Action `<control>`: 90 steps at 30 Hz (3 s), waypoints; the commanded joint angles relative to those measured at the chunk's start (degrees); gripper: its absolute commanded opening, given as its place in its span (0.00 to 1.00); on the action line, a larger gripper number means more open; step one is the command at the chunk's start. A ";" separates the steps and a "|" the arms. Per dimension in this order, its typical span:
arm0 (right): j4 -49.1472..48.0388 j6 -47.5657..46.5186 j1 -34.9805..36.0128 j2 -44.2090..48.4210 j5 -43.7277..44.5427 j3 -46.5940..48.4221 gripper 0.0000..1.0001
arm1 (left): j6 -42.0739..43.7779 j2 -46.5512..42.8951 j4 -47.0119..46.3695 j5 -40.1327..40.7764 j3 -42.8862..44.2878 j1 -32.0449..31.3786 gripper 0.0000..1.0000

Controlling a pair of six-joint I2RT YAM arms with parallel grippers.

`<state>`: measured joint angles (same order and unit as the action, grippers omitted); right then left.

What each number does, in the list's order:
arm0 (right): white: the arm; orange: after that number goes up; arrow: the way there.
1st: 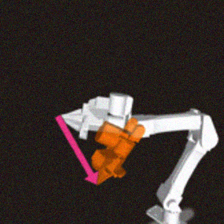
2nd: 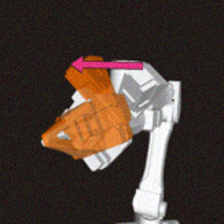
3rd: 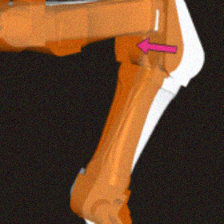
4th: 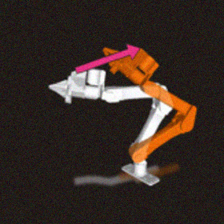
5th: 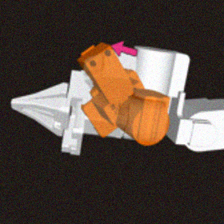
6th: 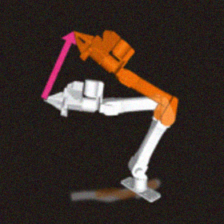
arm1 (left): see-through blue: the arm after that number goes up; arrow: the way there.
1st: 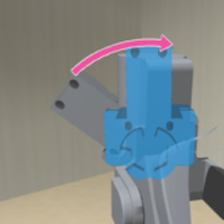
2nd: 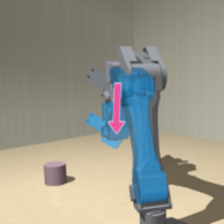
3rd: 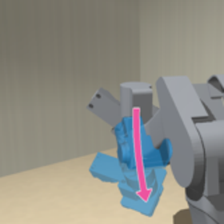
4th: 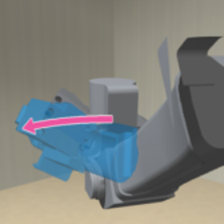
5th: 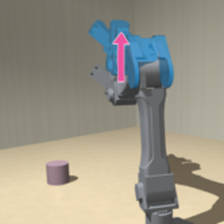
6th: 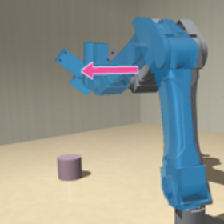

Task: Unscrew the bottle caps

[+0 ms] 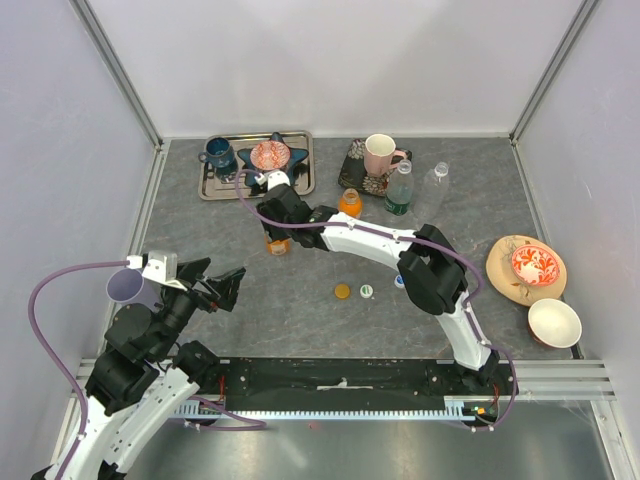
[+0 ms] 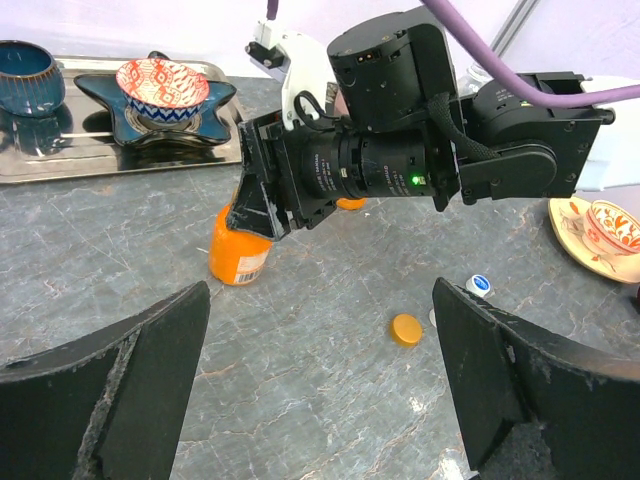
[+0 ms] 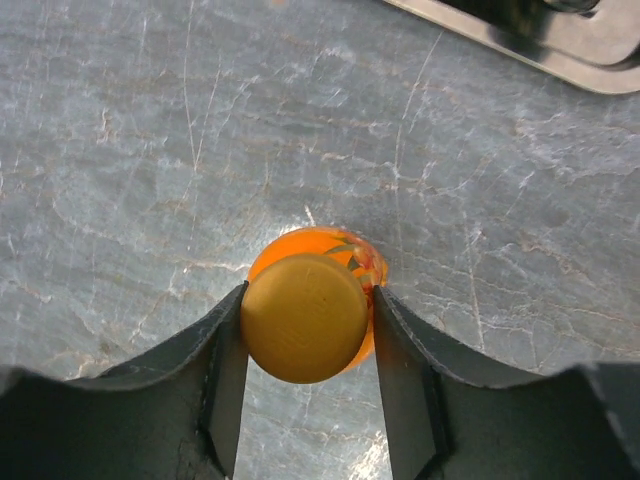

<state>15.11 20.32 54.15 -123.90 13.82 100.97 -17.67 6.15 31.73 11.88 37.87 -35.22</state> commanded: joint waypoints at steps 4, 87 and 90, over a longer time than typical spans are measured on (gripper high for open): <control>-3.33 0.86 0.08 4.35 2.17 -2.17 0.43 | -1.32 -0.26 0.09 -0.10 1.60 -0.02 0.98; 6.59 9.65 -0.01 64.83 -10.59 -15.72 0.98 | 8.87 46.23 -32.08 -46.27 16.01 -8.01 0.30; 7.47 11.06 0.08 64.22 -5.68 -14.66 0.97 | 12.04 44.83 -30.14 -34.53 15.22 -11.96 0.29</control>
<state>22.87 29.65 54.15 -59.64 -1.54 83.05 -13.50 53.41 0.14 -40.73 54.06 -42.96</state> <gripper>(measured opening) 0.978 0.716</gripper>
